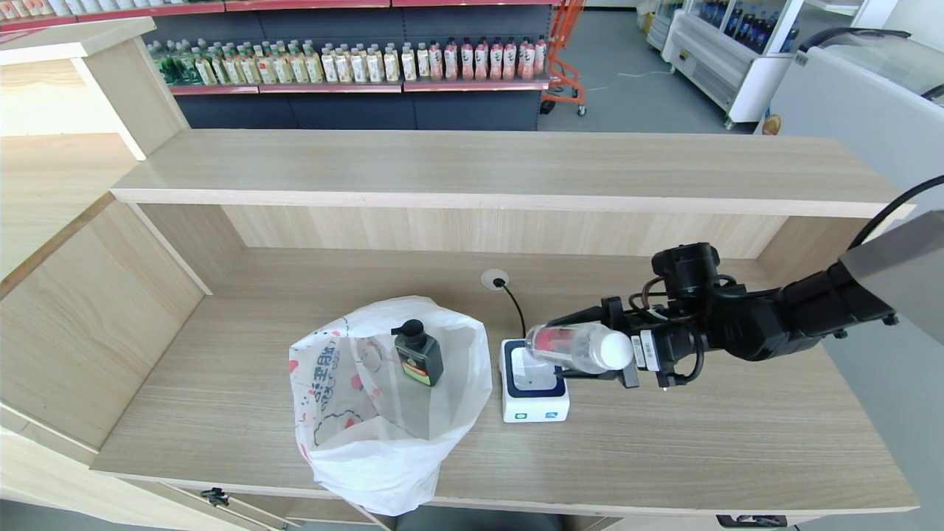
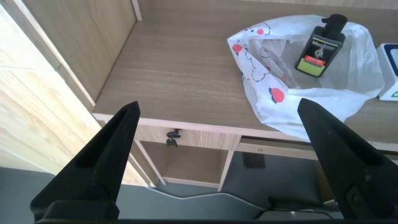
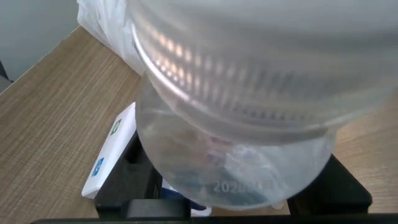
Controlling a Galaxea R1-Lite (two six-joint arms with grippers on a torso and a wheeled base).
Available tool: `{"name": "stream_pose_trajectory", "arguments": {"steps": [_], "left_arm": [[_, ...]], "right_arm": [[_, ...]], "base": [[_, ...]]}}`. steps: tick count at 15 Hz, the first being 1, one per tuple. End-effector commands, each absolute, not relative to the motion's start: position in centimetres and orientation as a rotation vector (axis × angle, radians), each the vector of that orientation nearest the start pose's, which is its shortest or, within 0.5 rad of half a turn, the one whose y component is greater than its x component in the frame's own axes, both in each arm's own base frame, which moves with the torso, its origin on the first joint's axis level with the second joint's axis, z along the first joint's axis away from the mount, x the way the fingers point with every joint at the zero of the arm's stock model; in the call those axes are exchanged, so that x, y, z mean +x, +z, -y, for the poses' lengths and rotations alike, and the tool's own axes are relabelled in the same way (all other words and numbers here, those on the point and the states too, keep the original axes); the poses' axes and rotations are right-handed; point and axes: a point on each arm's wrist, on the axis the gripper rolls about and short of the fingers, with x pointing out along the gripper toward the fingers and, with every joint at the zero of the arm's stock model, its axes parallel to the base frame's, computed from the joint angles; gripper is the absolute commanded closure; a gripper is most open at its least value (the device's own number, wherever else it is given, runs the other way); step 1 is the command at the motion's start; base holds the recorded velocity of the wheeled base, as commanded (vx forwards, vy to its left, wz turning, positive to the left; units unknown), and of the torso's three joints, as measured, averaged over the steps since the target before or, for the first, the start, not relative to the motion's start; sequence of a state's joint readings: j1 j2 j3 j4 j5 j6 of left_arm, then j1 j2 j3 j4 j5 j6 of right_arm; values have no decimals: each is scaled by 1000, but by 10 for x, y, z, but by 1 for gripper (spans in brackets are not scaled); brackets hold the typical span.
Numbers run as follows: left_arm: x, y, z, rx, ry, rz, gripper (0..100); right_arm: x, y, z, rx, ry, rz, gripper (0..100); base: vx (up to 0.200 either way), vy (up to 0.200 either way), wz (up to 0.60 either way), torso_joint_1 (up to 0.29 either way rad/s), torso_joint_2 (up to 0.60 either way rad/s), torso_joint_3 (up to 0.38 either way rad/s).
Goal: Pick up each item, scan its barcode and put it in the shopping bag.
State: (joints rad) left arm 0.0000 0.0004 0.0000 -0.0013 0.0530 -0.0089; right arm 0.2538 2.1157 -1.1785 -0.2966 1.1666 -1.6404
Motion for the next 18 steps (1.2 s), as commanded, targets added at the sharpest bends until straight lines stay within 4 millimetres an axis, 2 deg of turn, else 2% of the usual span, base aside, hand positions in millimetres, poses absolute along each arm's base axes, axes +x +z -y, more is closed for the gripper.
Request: {"name": "stream_pose_trajectory", "arguments": {"steps": [1, 5, 6, 8, 10, 11, 12, 14, 18], "left_arm": [[-23, 76, -1, -9, 54, 2, 0], [-23, 76, -1, -9, 54, 2, 0], [-23, 76, -1, -9, 54, 2, 0], [-23, 76, -1, -9, 54, 2, 0], [-23, 76, -1, -9, 54, 2, 0], [-23, 76, -1, -9, 54, 2, 0], [-23, 76, -1, -9, 54, 2, 0], [-23, 76, -1, -9, 54, 2, 0], [-23, 76, -1, -9, 54, 2, 0]], "right_arm": [[363, 137, -94, -1000, 1388, 556, 100], [332, 210, -68, -855, 1293, 475, 100], [323, 225, -61, -793, 1270, 432, 100], [295, 240, -49, -650, 1200, 280, 100], [263, 243, -43, -461, 1044, 76, 100], [259, 242, -43, -401, 990, 37, 100], [258, 238, -46, -275, 863, 6, 100], [258, 239, -65, -92, 724, 0, 100], [249, 229, -89, 30, 651, -77, 100]], "base": [[0, 0, 0, 0, 0, 0], [0, 0, 0, 0, 0, 0], [0, 0, 0, 0, 0, 0], [0, 0, 0, 0, 0, 0], [0, 0, 0, 0, 0, 0], [0, 0, 0, 0, 0, 0], [0, 0, 0, 0, 0, 0], [0, 0, 0, 0, 0, 0], [0, 0, 0, 0, 0, 0]]}}
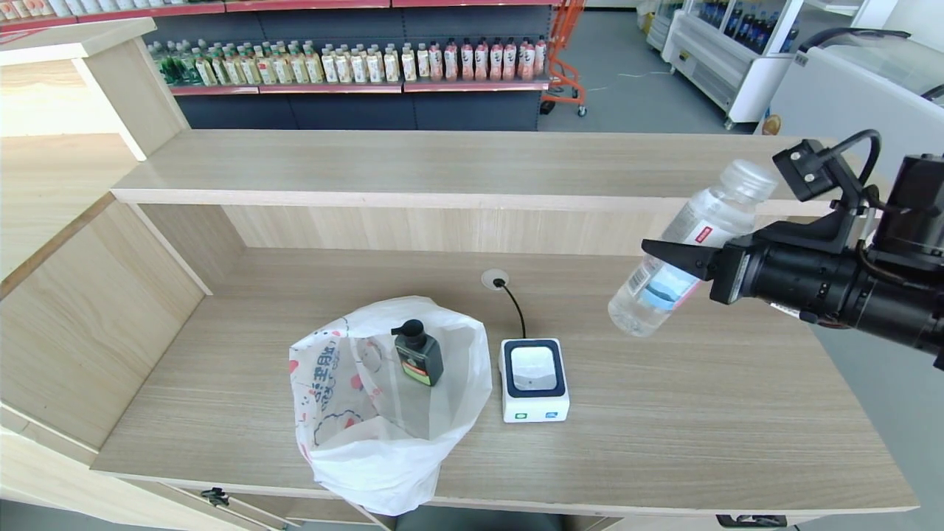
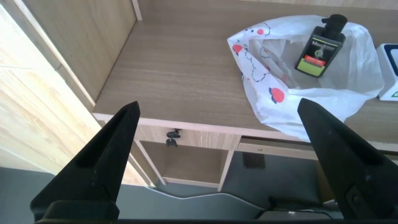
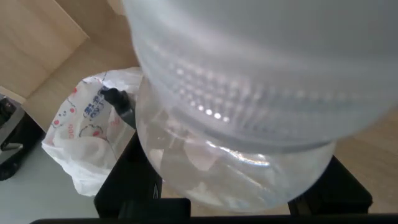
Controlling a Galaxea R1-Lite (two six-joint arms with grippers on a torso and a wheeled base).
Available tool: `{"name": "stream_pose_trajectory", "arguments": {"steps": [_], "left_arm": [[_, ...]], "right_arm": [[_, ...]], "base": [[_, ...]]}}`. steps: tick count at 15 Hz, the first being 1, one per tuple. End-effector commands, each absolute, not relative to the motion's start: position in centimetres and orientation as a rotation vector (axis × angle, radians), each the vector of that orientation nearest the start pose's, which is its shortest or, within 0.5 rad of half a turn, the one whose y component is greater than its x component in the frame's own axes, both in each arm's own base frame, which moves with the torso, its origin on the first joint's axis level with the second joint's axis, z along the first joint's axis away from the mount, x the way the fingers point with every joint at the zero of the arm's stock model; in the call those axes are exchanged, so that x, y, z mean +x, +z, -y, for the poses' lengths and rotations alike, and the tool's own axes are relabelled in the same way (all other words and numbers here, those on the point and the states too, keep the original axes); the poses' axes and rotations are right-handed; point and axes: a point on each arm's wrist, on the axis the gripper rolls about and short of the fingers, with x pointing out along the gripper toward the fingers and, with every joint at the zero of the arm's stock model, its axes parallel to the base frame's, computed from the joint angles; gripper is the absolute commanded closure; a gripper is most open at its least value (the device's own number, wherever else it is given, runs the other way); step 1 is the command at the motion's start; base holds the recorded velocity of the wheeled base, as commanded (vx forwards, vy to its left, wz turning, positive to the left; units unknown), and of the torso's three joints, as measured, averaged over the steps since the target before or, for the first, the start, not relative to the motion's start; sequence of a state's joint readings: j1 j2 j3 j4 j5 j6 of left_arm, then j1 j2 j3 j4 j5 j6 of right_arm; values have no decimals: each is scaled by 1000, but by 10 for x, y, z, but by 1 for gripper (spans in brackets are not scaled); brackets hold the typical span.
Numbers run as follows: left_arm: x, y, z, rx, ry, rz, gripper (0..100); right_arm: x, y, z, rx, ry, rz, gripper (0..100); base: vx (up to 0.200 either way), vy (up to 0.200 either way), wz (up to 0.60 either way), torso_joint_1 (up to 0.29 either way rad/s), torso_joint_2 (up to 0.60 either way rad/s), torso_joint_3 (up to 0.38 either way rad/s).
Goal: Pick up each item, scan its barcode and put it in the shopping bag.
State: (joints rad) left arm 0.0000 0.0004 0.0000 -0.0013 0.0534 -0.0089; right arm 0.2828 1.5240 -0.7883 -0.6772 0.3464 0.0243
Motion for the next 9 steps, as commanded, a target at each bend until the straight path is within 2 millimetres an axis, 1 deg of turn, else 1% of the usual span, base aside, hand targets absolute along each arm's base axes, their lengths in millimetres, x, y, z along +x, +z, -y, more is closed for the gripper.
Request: {"name": "stream_pose_trajectory", "arguments": {"steps": [1, 3, 5, 9], "left_arm": [[-23, 76, -1, -9, 54, 2, 0], [-23, 76, -1, -9, 54, 2, 0], [-23, 76, -1, -9, 54, 2, 0], [-23, 76, -1, -11, 54, 2, 0]], "right_arm": [[246, 225, -93, 30, 650, -92, 100], [242, 217, -99, 19, 662, -119, 100], [245, 213, -102, 8, 623, -115, 100], [244, 211, -104, 2, 612, -111, 100]], "base": [[0, 0, 0, 0, 0, 0], [0, 0, 0, 0, 0, 0], [0, 0, 0, 0, 0, 0], [0, 0, 0, 0, 0, 0]]}}
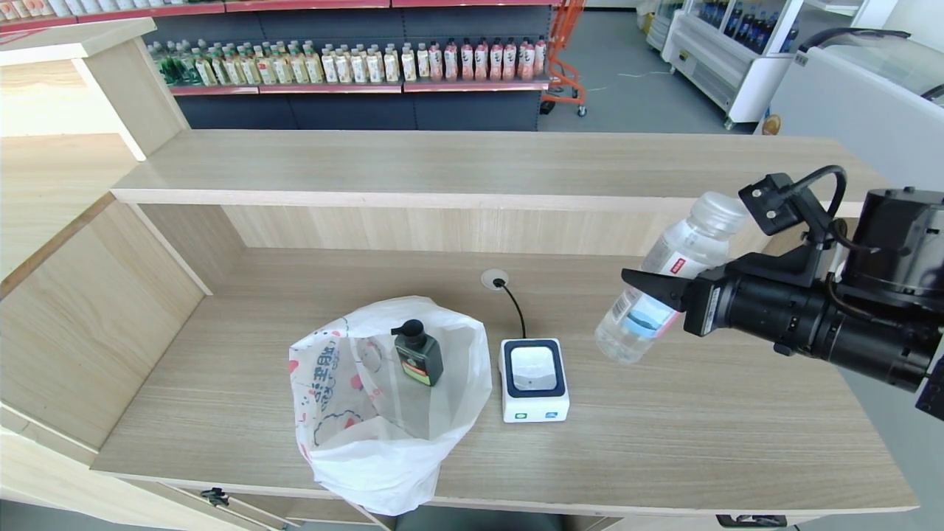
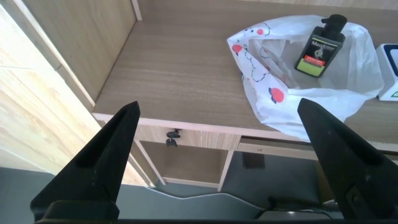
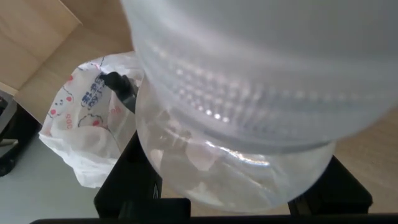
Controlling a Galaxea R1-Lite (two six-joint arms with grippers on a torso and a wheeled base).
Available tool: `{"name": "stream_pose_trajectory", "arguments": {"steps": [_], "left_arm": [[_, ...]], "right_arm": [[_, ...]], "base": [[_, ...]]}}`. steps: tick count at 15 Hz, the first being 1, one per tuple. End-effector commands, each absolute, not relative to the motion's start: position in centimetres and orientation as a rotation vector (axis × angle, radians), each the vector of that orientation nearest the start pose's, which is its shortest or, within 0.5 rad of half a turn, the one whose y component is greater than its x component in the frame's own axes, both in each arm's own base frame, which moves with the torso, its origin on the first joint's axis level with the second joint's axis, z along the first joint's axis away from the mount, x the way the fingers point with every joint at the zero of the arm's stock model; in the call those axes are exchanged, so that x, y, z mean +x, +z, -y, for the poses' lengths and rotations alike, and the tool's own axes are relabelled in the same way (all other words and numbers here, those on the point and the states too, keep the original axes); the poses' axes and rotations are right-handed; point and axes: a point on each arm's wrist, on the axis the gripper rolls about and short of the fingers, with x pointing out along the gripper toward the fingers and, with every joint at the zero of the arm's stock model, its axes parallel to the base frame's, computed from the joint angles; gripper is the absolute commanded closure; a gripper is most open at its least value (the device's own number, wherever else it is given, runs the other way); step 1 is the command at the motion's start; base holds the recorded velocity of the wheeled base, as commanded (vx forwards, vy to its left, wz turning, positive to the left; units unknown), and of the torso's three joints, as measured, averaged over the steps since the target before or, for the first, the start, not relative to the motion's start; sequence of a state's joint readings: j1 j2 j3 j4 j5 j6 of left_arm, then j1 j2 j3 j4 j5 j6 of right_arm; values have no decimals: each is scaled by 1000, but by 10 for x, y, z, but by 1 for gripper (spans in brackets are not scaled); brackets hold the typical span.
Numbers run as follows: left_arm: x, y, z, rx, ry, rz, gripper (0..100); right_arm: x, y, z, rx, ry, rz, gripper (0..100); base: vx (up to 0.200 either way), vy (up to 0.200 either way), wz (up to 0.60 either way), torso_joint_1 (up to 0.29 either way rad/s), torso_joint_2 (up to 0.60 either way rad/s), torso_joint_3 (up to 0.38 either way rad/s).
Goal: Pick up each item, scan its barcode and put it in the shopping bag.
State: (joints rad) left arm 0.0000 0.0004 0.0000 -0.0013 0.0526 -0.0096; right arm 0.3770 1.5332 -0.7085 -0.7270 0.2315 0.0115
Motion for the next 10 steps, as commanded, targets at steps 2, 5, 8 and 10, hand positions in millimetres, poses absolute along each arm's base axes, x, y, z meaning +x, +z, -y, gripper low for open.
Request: {"name": "stream_pose_trajectory", "arguments": {"steps": [2, 5, 8, 10], "left_arm": [[-23, 76, -1, -11, 54, 2, 0], [-23, 76, -1, -11, 54, 2, 0], [-23, 76, -1, -9, 54, 2, 0], [-23, 76, -1, -9, 54, 2, 0]], "right_arm": [[242, 211, -108, -2, 633, -108, 100], [239, 211, -116, -3, 666, -107, 100], [232, 209, -128, -13, 717, -116, 100], [230, 204, -139, -48, 765, -119, 100]], "base": [[0, 200, 0, 5, 5, 7], [0, 200, 0, 2, 4, 2], [0, 200, 0, -7, -1, -1], [0, 200, 0, 5, 5, 7]]}}
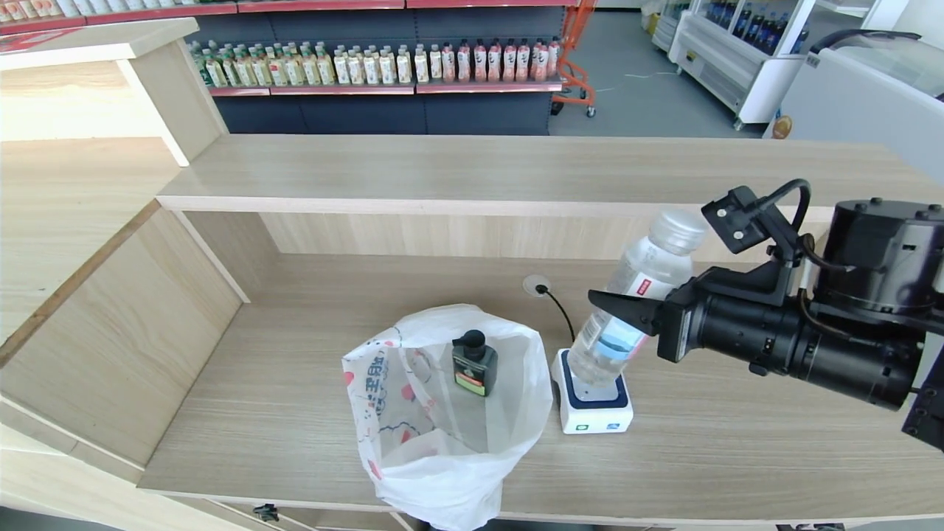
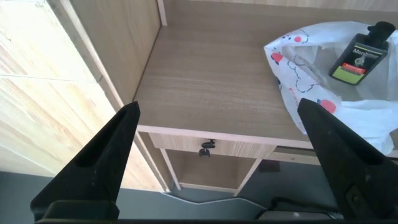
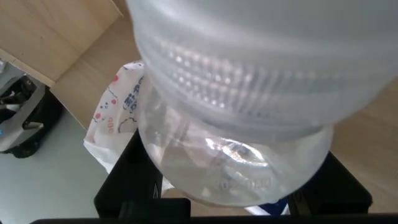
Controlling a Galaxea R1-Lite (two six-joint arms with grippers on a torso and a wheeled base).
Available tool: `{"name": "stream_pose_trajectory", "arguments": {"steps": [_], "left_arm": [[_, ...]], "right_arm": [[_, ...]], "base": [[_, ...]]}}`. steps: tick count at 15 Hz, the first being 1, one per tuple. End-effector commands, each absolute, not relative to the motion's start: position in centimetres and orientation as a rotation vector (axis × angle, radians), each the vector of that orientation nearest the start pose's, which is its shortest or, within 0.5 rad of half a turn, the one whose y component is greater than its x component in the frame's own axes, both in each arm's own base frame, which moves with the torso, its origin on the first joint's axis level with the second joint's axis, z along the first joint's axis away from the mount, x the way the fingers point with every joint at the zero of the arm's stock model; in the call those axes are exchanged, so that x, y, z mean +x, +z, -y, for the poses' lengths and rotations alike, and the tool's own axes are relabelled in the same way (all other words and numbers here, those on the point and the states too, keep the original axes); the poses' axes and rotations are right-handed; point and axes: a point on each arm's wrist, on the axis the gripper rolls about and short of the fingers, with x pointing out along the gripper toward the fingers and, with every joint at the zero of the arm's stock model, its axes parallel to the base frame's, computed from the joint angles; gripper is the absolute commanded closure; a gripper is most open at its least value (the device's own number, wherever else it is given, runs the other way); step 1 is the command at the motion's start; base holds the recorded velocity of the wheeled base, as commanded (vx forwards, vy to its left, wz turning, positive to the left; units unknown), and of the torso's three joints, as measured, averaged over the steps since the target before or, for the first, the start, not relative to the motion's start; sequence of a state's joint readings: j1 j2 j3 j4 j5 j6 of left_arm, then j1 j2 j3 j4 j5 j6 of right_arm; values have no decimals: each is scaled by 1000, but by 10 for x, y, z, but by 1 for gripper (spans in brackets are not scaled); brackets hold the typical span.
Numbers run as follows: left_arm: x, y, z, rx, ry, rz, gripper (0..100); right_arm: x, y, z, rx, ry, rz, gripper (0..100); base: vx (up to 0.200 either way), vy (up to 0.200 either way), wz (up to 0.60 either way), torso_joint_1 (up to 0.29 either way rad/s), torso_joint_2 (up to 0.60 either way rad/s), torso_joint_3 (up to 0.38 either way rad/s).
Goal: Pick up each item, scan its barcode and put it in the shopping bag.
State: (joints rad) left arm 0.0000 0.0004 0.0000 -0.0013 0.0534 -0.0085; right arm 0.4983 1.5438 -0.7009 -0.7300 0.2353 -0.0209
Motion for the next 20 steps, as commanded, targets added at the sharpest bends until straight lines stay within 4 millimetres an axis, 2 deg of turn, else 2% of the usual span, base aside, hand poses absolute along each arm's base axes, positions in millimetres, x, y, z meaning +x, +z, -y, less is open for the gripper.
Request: {"name": "stream_pose_trajectory", "arguments": {"steps": [1, 5, 10, 15, 20], "left_arm": [[-23, 76, -1, -8, 54, 2, 0], [-23, 76, -1, -8, 54, 2, 0], [-23, 76, -1, -6, 54, 2, 0], [-23, 76, -1, -6, 54, 2, 0], [-23, 76, -1, -6, 54, 2, 0]], "right_arm": [[228, 199, -148, -55, 796, -121, 100], [236, 171, -163, -77, 829, -125, 100], [251, 129, -173, -119, 838, -116, 100], [254, 85, -177, -196, 906, -43, 100], [260, 62, -181, -226, 908, -38, 100]], "base": [[0, 200, 0, 2, 7, 2], [0, 200, 0, 2, 4, 2], [0, 0, 0, 0, 0, 0], [0, 0, 0, 0, 0, 0], [0, 0, 0, 0, 0, 0]]}}
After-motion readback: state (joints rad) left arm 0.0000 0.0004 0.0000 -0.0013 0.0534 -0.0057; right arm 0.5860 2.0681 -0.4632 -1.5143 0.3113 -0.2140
